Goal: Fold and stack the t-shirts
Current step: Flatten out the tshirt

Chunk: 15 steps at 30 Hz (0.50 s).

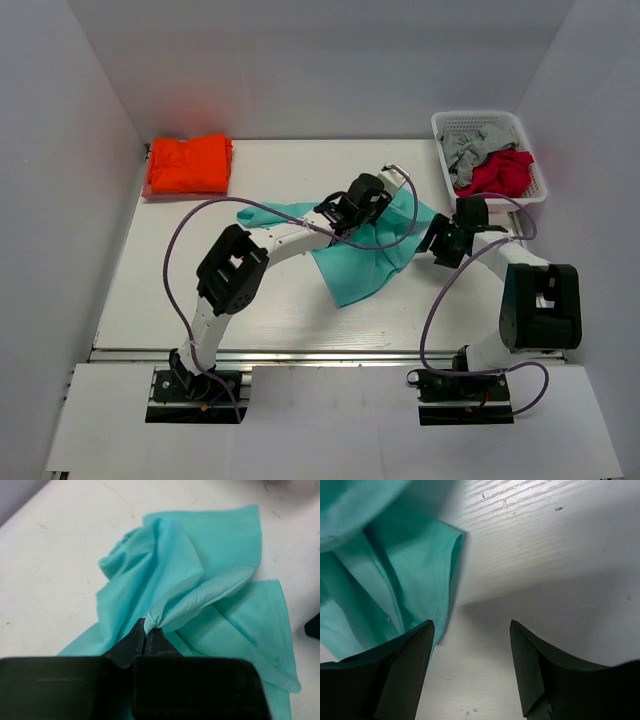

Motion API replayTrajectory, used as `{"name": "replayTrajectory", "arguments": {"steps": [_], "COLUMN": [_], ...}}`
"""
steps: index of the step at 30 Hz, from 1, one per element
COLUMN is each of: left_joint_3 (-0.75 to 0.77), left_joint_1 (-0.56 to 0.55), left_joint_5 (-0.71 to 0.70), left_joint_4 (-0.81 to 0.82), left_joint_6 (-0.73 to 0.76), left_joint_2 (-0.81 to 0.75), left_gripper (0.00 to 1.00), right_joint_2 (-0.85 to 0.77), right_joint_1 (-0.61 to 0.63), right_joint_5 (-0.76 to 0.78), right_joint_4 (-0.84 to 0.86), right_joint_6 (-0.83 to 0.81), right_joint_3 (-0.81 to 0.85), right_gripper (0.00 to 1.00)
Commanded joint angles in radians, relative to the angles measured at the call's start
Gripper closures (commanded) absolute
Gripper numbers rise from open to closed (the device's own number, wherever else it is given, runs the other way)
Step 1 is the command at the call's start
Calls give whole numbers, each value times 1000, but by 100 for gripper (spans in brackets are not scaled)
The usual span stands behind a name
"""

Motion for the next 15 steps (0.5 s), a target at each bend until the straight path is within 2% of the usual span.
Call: {"name": "replayTrajectory", "arguments": {"steps": [1,10,12,13,15], "left_joint_3": [46,80,89,98,121], "left_joint_1": [8,28,28,39,39], "left_joint_5": [-78,-124,-133,-133,-167], "left_joint_4": [5,-44,-44,-53,-64], "left_joint_6": [-62,-102,-102,-102,-111], "left_joint_2": [-94,-94,-94,-94,-94], "left_gripper": [100,100,100,100,100], "right_joint_2": [82,243,274,282,282], "right_joint_1": [15,72,81,87,92], "right_joint_5": [-33,0,0,-3,0], "right_joint_4": [62,120,131,126,124], "right_joint_6": [14,11,6,6,8], "right_joint_3": [62,157,177,195,212], "right_gripper": [34,34,52,66,100]}}
